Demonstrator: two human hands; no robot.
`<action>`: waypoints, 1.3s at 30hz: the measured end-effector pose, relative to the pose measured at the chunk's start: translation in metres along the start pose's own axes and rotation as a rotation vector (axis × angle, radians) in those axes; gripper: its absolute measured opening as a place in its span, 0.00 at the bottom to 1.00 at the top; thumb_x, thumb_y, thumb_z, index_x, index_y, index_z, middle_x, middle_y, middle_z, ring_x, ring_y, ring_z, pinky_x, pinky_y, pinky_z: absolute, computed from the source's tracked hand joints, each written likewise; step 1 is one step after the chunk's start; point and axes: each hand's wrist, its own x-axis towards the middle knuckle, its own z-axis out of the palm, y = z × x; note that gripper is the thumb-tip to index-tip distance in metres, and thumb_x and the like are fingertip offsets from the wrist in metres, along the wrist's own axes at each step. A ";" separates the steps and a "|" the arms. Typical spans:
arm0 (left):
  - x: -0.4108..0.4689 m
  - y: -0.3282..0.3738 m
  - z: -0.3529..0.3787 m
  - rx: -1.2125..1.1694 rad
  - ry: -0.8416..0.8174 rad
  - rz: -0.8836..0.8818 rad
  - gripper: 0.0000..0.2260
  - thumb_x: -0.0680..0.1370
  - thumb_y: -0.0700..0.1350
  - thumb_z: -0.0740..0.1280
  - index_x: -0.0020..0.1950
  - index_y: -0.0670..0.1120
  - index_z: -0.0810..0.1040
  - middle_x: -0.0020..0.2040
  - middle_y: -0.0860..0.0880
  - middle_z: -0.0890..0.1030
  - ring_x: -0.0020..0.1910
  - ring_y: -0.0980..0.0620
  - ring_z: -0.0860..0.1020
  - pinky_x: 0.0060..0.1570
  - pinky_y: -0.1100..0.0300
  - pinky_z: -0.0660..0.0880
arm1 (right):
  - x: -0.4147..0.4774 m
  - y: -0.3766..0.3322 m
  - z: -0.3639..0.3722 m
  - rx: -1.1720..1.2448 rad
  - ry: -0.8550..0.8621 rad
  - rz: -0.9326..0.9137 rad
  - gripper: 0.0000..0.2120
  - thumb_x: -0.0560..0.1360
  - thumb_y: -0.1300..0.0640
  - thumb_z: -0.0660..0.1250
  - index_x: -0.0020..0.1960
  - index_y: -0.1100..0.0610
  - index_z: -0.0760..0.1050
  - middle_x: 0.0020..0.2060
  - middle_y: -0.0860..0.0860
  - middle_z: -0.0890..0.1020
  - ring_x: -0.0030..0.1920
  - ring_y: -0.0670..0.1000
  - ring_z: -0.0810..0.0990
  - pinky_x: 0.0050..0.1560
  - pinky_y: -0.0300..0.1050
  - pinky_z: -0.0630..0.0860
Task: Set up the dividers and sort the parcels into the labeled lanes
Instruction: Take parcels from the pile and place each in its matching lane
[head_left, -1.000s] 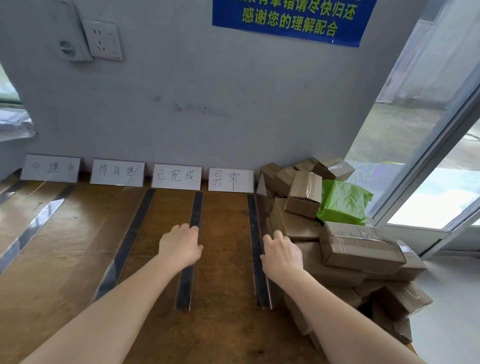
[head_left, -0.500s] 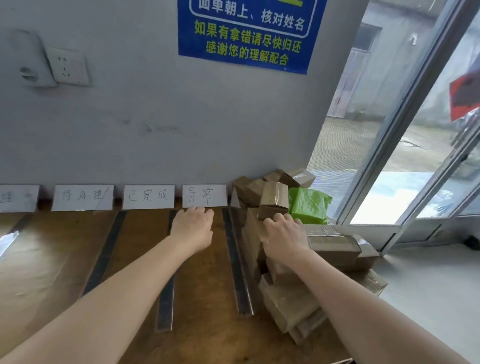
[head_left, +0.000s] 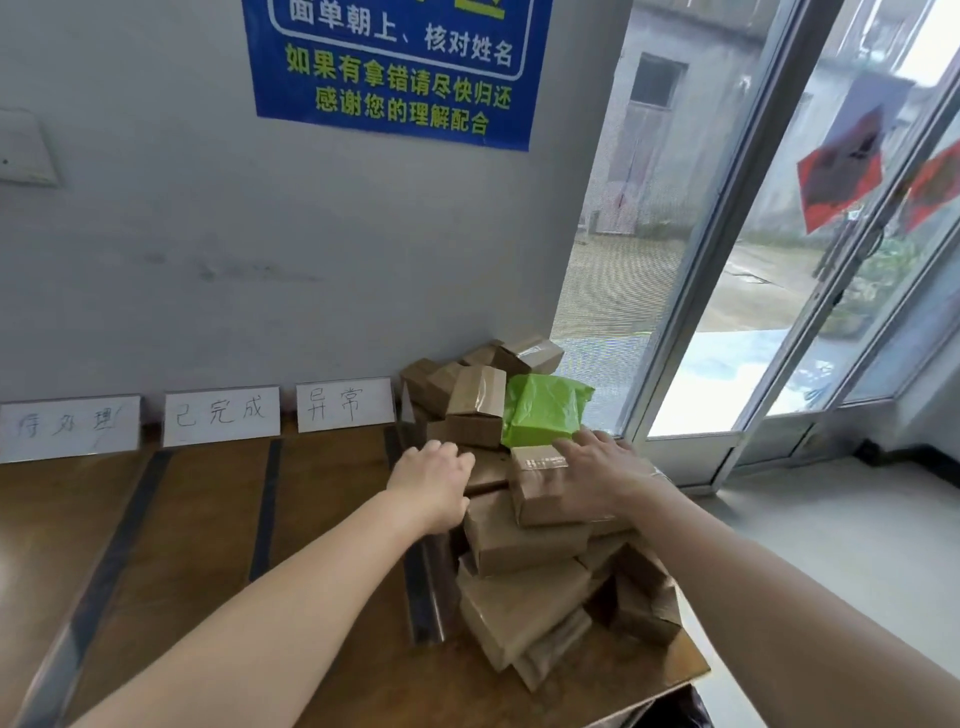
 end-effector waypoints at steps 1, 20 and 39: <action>0.003 0.009 0.005 -0.005 -0.029 0.004 0.22 0.80 0.53 0.63 0.72 0.46 0.67 0.67 0.45 0.72 0.67 0.44 0.69 0.64 0.49 0.68 | 0.001 0.007 0.002 -0.010 -0.032 -0.021 0.37 0.71 0.43 0.65 0.77 0.49 0.57 0.74 0.53 0.63 0.76 0.55 0.56 0.74 0.56 0.58; 0.019 0.081 0.056 -0.098 -0.218 -0.279 0.47 0.67 0.70 0.69 0.78 0.49 0.57 0.67 0.45 0.66 0.67 0.44 0.64 0.66 0.50 0.65 | 0.036 0.083 0.046 0.434 0.212 -0.209 0.44 0.60 0.35 0.75 0.69 0.50 0.65 0.60 0.52 0.70 0.64 0.57 0.69 0.64 0.53 0.70; 0.012 0.089 0.041 -0.667 0.052 -0.363 0.23 0.67 0.59 0.71 0.60 0.59 0.72 0.54 0.60 0.78 0.54 0.55 0.78 0.50 0.58 0.76 | 0.028 0.086 0.053 0.856 0.378 -0.121 0.41 0.62 0.41 0.79 0.70 0.50 0.67 0.56 0.47 0.70 0.62 0.52 0.73 0.60 0.47 0.70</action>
